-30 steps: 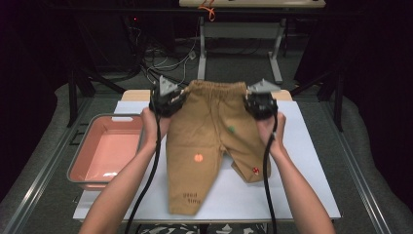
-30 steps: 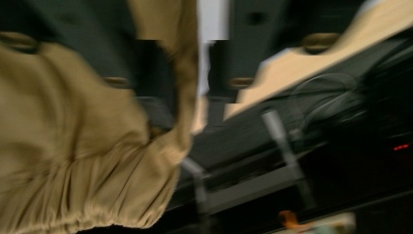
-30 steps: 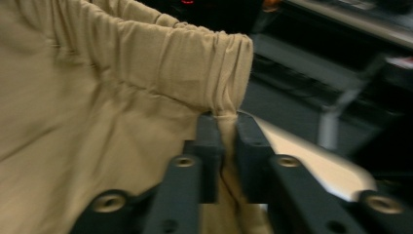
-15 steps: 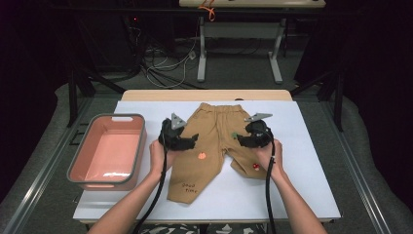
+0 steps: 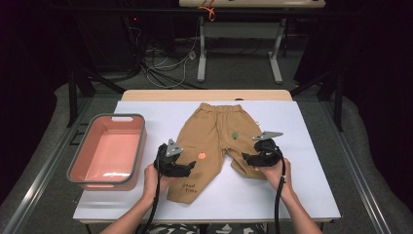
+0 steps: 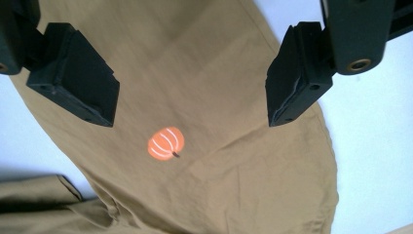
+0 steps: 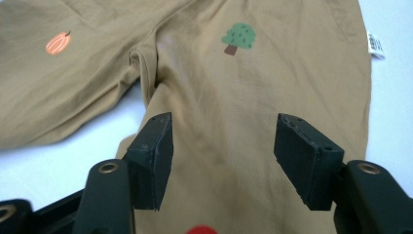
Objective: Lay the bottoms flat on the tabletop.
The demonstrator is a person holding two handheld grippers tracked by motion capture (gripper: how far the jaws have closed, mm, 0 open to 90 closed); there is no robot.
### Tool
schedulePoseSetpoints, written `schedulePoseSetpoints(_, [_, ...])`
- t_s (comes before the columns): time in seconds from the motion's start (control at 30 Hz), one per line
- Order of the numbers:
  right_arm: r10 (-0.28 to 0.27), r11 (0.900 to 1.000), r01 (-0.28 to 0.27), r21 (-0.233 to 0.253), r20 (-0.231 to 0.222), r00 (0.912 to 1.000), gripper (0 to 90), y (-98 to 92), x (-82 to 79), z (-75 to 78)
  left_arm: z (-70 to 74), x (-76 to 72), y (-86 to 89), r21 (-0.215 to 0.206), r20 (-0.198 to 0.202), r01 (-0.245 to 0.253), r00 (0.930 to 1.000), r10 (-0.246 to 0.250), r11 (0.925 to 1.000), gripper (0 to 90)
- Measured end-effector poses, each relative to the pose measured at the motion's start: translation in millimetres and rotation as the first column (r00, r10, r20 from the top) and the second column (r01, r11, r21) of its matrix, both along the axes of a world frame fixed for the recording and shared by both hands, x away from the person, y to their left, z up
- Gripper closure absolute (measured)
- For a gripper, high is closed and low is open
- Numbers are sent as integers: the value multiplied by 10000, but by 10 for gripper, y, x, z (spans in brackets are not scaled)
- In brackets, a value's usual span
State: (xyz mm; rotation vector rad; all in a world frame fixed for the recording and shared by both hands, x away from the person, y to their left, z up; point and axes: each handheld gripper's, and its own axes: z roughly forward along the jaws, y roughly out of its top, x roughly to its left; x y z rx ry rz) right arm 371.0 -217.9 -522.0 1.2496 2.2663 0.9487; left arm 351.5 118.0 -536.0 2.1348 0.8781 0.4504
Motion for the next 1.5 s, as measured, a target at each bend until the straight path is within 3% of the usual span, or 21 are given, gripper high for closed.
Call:
schedulePoseSetpoints(0.23, [-23, 10000, 23, 88, -59, 10000, 412, -95, -162, -22, -46, -117, 69, 161, -72, 318, 9995, -317, 9994, 160])
schedulePoseSetpoints(0.57, [150, 9997, -148, -169, 113, 9998, 447, -164, -397, -17, -60, -238, 157, 371, 16, 431, 9991, -432, 9984, 138])
schedulePoseSetpoints(0.67, [206, 9994, -205, -275, 49, 9998, 453, -183, -448, -42, -80, -263, 172, 412, -130, 474, 9988, -469, 9980, 125])
schedulePoseSetpoints(0.97, [328, 9993, -328, -177, -24, 9995, 414, -222, -613, -48, -103, -291, 172, 449, -342, 557, 9979, -542, 9974, 104])
schedulePoseSetpoints(1.17, [773, 9950, -798, -602, -432, 9961, 331, -183, -655, -132, -94, -267, 189, 408, -384, 551, 9978, -535, 9976, 92])
schedulePoseSetpoints(1.23, [594, 9950, -641, -766, -619, 9963, 312, -172, -649, -154, -103, -259, 181, 383, -387, 561, 9978, -546, 9977, 92])
schedulePoseSetpoints(1.3, [653, 9934, -699, -904, -533, 9964, 362, -175, -626, -186, -105, -251, 181, 376, -420, 571, 9976, -555, 9977, 92])
schedulePoseSetpoints(1.4, [360, 9929, -388, -1123, -267, 9990, 560, -165, -624, -218, -100, -246, 182, 370, -421, 628, 9972, -612, 9973, 75])
schedulePoseSetpoints(1.5, [293, 9956, -299, -883, -89, 9995, 685, -197, -606, -221, -103, -243, 179, 330, -455, 600, 9973, -585, 9977, 68])
